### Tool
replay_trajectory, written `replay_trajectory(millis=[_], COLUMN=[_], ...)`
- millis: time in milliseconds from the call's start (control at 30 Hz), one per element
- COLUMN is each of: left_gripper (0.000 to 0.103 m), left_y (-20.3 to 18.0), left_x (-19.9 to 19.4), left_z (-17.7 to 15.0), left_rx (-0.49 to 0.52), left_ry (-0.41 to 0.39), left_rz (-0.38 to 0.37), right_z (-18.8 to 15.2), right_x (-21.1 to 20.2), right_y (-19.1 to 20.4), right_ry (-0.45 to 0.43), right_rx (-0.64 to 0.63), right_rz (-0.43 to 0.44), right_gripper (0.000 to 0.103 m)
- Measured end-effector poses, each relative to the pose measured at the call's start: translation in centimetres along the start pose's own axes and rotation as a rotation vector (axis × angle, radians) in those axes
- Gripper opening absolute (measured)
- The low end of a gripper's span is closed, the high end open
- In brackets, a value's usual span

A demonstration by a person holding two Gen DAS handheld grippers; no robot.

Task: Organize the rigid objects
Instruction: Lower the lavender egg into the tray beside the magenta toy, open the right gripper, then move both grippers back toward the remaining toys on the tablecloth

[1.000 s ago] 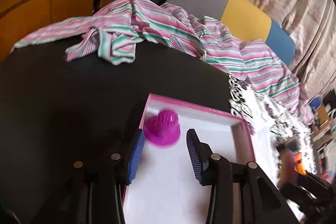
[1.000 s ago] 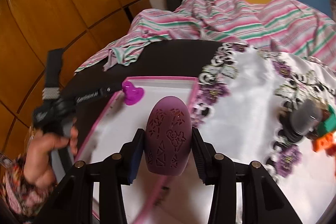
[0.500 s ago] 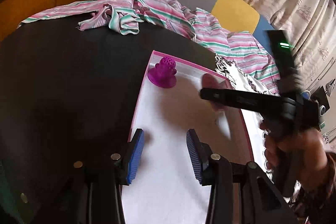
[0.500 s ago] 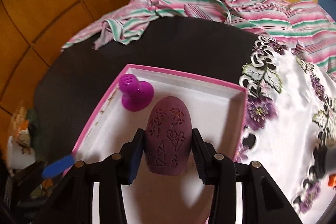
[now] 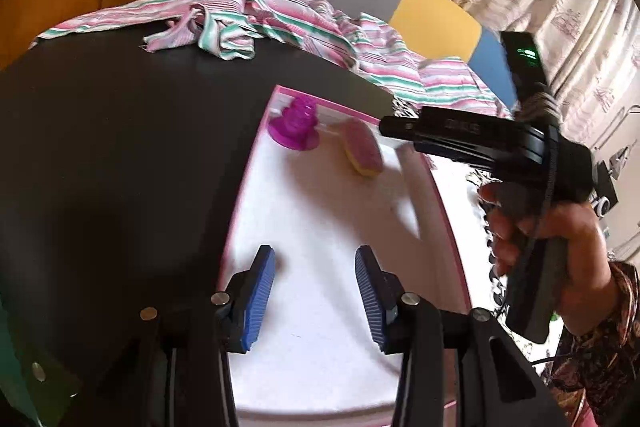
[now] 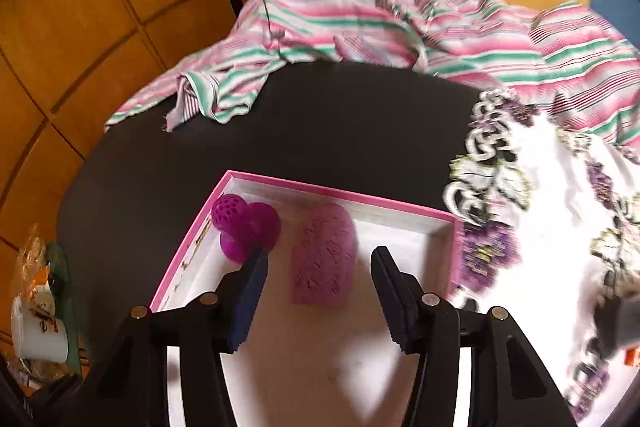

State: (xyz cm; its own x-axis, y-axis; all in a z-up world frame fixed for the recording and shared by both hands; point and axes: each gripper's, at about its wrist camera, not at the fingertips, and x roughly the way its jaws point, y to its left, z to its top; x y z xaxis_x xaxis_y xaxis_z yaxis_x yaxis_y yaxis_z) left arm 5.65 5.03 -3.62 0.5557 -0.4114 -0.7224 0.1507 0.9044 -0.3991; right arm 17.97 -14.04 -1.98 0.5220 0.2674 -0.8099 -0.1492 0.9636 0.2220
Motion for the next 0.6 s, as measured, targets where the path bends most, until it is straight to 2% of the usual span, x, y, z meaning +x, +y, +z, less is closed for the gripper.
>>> replay_trajectory(millis=[133,400,600], left_gripper=[0.042,0.042,0.043], left_y=[-1.3,-4.7,-9.2], left_x=[0.1,0.1,0.2], left_z=[-0.9,-2.6,-4.0], left_rx=[0.024,0.071,0.178], left_ry=[0.013,0.058,0.109], left_rz=[-0.051,-0.185,-0.278], right_z=[-2.2,-7.2,-10.5], right_x=[-3.1,-7.5,-8.8], right_y=[-1.6,-5.9,-9.9], right_ry=[-0.031,-0.040,-0.002], right_rx=[0.024,0.062,0.111], right_rz=[-0.001,-0.084,-0.142], right_gripper=[0.065,0.066,0.066])
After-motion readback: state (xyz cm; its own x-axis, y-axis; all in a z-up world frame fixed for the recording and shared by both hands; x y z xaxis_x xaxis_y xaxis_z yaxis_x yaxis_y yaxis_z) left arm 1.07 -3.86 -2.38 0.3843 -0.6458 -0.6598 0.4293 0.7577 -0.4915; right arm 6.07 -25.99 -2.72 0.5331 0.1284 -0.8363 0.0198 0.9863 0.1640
